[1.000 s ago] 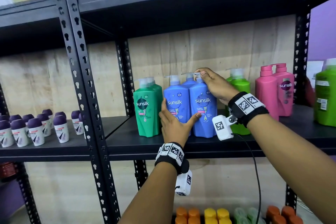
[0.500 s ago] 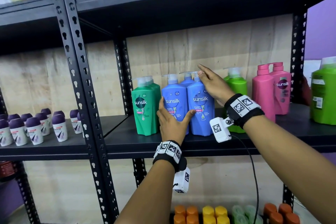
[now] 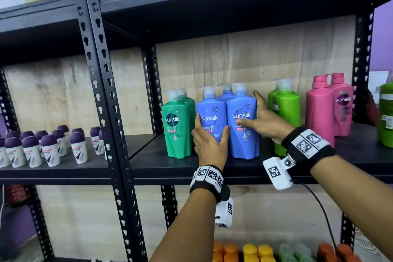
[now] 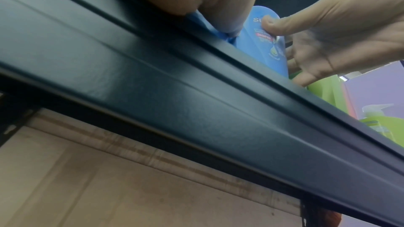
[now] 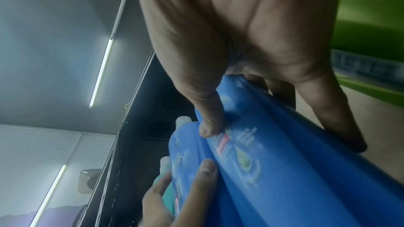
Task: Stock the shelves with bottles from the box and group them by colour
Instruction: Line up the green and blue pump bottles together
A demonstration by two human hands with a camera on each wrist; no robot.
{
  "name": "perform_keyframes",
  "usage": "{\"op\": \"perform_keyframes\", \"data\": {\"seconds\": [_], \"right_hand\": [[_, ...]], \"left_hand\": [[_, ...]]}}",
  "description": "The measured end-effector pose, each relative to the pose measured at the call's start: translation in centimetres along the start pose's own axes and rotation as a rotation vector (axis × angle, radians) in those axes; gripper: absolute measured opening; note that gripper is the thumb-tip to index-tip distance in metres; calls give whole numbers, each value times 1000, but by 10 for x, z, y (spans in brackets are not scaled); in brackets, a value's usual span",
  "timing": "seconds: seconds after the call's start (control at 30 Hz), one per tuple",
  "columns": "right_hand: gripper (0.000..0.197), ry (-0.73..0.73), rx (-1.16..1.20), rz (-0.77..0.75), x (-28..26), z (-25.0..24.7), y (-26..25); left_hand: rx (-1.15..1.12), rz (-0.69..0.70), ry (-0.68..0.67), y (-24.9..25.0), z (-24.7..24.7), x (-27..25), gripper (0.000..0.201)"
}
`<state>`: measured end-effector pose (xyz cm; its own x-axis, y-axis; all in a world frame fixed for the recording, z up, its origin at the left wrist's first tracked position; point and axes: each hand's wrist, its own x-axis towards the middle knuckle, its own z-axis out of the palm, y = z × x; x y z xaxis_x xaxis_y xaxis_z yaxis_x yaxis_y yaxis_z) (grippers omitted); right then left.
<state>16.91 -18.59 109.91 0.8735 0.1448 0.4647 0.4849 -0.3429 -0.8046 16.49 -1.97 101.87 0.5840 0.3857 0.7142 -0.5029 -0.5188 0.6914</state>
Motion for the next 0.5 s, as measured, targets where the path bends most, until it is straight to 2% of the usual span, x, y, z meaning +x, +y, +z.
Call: {"op": "perform_keyframes", "data": {"seconds": [0.07, 0.2, 0.4, 0.5], "right_hand": [[112, 20, 33, 28, 7, 7, 2], [80, 68, 133, 50, 31, 25, 13], [90, 58, 203, 162, 59, 42, 17], [75, 28, 273, 161, 64, 46, 17]], "left_hand": [[-14, -11, 4, 0, -1, 0, 94], [-20, 6, 18, 0, -2, 2, 94], [-40, 14, 32, 0, -3, 2, 95], [-45, 11, 35, 0, -3, 2, 94]]}}
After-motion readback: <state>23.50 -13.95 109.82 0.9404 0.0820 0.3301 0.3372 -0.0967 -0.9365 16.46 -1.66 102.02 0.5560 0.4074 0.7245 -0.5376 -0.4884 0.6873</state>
